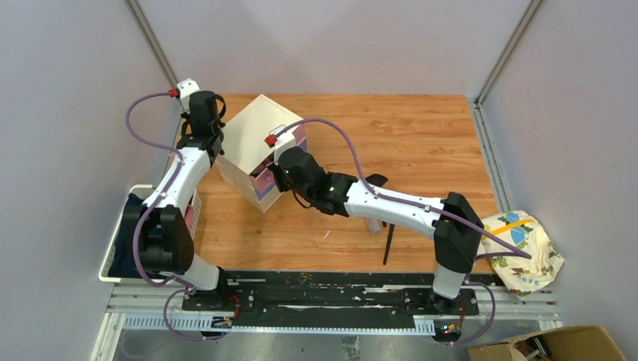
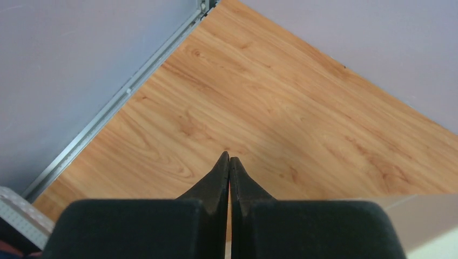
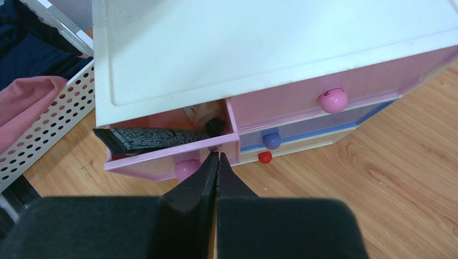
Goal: Organize the makeup
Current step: Close the drawer in the storage box.
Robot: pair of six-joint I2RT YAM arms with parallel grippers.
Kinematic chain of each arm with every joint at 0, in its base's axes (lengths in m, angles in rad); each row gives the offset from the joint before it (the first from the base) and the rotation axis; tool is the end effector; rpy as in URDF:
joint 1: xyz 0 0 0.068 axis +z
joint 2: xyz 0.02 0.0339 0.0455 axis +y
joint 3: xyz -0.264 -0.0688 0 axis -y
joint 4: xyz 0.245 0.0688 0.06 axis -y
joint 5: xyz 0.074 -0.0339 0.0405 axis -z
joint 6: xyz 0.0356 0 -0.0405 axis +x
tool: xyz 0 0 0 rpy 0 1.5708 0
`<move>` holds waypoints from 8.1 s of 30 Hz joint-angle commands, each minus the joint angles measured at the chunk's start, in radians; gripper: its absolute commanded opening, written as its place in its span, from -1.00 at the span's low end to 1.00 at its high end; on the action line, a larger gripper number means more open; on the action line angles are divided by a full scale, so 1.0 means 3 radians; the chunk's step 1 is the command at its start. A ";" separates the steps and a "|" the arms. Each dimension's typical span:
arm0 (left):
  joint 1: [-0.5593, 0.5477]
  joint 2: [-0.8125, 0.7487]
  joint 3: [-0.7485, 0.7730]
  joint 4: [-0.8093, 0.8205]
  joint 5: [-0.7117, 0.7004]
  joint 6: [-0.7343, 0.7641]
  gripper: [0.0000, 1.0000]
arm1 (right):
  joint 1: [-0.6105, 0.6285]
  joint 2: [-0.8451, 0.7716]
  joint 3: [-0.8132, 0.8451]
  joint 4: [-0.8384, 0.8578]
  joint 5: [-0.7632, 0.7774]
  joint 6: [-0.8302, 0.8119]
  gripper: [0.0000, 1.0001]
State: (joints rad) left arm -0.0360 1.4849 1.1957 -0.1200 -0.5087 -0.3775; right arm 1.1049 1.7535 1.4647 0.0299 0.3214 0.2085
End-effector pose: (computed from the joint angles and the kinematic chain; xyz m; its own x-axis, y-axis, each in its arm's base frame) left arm 0.3461 0.0049 0.3224 -0.2166 -0.3143 -0.9243 -0.5324 0.8316 -0.1580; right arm 0.2006 0.3738 0.3333 -0.2596 -0.0791 -0.9625 -0.6713 0.7312 0.1210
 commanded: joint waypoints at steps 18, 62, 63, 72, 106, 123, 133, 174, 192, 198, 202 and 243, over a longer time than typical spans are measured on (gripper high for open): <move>-0.0025 0.0064 -0.0358 0.0253 0.0946 0.0011 -1.00 | -0.0159 0.0356 0.0180 0.0231 -0.0546 0.0292 -1.00; -0.0044 -0.0102 -0.0491 0.0374 0.1358 0.0000 -1.00 | -0.0124 0.0005 0.0346 -0.0382 -0.0825 0.0350 -0.36; -0.0044 -0.0107 -0.0492 0.0374 0.1358 0.0004 -1.00 | -0.0123 0.0009 0.0284 -0.0344 -0.0828 0.0370 -0.36; -0.0046 -0.0143 -0.0512 0.0374 0.1348 0.0021 -1.00 | -0.0137 0.0108 0.0122 -0.0166 -0.0831 0.0407 -0.34; -0.0044 -0.0118 -0.0522 0.0369 0.1354 0.0034 -1.00 | -0.1042 -0.0145 -0.1331 0.2974 -0.2962 0.2226 -0.16; -0.0044 -0.0149 -0.0524 0.0365 0.1344 0.0036 -1.00 | -0.1041 0.0267 -0.1270 0.3204 -0.3261 0.2877 -0.16; -0.0048 -0.0167 -0.0545 0.0385 0.1338 0.0026 -1.00 | -0.0995 0.0316 -0.1221 0.2788 -0.3138 0.2745 -0.16; -0.0044 -0.0204 -0.0553 0.0385 0.1325 0.0030 -1.00 | -0.0889 0.0119 -0.1106 0.2105 -0.2857 0.2385 -1.00; -0.0044 -0.0205 -0.0539 0.0385 0.1333 0.0031 -1.00 | -0.0885 0.0228 -0.0867 0.2027 -0.3044 0.2367 -0.18; -0.0044 -0.0205 -0.0522 0.0381 0.1328 0.0039 -1.00 | -0.0887 0.0394 -0.0593 0.1880 -0.3080 0.2346 -0.19; -0.0044 -0.0213 -0.0519 0.0376 0.1312 0.0043 -1.00 | -0.0883 0.0462 -0.0541 0.1879 -0.3096 0.2390 -0.20; -0.0044 -0.0207 -0.0547 0.0385 0.1321 0.0041 -1.00 | -0.0893 0.0586 -0.0330 0.1789 -0.2869 0.2422 -1.00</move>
State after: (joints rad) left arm -0.0315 1.4151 1.0710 0.1177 -0.1398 -0.3561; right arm 0.8314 1.9224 1.3048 0.5991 -0.5758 0.9504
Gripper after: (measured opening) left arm 0.001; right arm 0.161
